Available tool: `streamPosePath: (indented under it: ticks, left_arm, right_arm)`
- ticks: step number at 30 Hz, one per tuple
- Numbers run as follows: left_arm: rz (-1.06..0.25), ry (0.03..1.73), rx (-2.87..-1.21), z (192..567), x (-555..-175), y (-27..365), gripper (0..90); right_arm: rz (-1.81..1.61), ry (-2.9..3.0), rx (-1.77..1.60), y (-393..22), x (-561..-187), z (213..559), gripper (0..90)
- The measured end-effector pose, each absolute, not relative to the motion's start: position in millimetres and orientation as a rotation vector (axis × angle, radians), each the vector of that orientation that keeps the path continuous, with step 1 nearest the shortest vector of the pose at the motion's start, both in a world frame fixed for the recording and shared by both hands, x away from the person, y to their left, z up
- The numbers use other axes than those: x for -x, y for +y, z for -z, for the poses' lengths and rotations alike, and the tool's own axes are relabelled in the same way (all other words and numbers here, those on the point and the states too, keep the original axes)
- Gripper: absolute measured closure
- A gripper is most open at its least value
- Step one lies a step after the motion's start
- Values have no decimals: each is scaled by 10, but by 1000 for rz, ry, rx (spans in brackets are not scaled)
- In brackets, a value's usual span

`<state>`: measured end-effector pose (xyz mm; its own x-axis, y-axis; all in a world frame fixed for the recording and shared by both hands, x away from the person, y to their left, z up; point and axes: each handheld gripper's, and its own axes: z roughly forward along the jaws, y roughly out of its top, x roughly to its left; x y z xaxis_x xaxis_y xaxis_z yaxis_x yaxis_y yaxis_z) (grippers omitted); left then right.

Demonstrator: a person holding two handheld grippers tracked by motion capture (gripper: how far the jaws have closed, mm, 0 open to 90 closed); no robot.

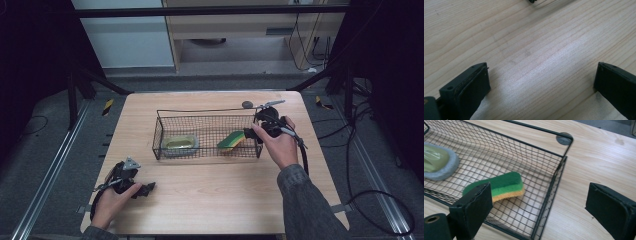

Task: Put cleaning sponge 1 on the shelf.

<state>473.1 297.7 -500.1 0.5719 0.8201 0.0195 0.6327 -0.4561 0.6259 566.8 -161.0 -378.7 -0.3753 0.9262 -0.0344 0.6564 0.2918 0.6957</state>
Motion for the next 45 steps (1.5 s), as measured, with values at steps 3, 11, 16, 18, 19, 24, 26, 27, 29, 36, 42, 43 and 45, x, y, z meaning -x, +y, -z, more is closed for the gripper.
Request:
streamPosePath:
  ticks: [3, 11, 16, 18, 19, 24, 26, 27, 29, 36, 42, 43, 45]
  left_arm:
    - [-443, 1155, -2219, 5013, -4741, 2992, 0]
    - [-459, 1153, -2188, 5035, -4753, 3001, 0]
    - [-462, 1156, -2184, 5037, -4753, 3000, 0]
    - [-462, 1156, -2183, 5038, -4753, 3000, 0]
    - [-462, 1156, -2183, 5038, -4753, 2999, 0]
    - [-462, 1155, -2182, 5039, -4757, 3000, 0]
    - [-466, 1153, -2179, 5041, -4760, 3001, 0]
    - [-464, 1155, -2178, 5041, -4760, 3001, 0]
    - [-464, 1155, -2178, 5042, -4761, 3001, 0]
    - [-468, 1155, -2177, 5042, -4764, 3001, 0]
    - [-469, 1155, -2177, 5041, -4764, 3000, 0]
    - [-469, 1156, -2176, 5042, -4764, 3000, 0]
    - [-469, 1157, -2173, 5043, -4764, 2998, 0]
  right_arm:
    - [-843, 2116, -1429, -1714, -5607, 3808, 67]
    - [-847, 2035, -1459, -2015, -5418, 3872, 78]
    - [-864, 2019, -1465, -2158, -5312, 3945, 82]
    - [-864, 2009, -1474, -2206, -5294, 3973, 83]
    - [-861, 2009, -1473, -2227, -5289, 3993, 82]
    - [-824, 1995, -1471, -2296, -5272, 4093, 83]
    - [-823, 1987, -1476, -2315, -5263, 4119, 83]
    - [-824, 1985, -1471, -2327, -5260, 4132, 83]
    - [-825, 1983, -1468, -2348, -5250, 4162, 84]
    - [-828, 1972, -1456, -2415, -5228, 4241, 86]
    - [-837, 1957, -1465, -2480, -5210, 4319, 86]
    - [-841, 1955, -1466, -2485, -5207, 4330, 87]
    - [-840, 1952, -1468, -2499, -5203, 4353, 86]
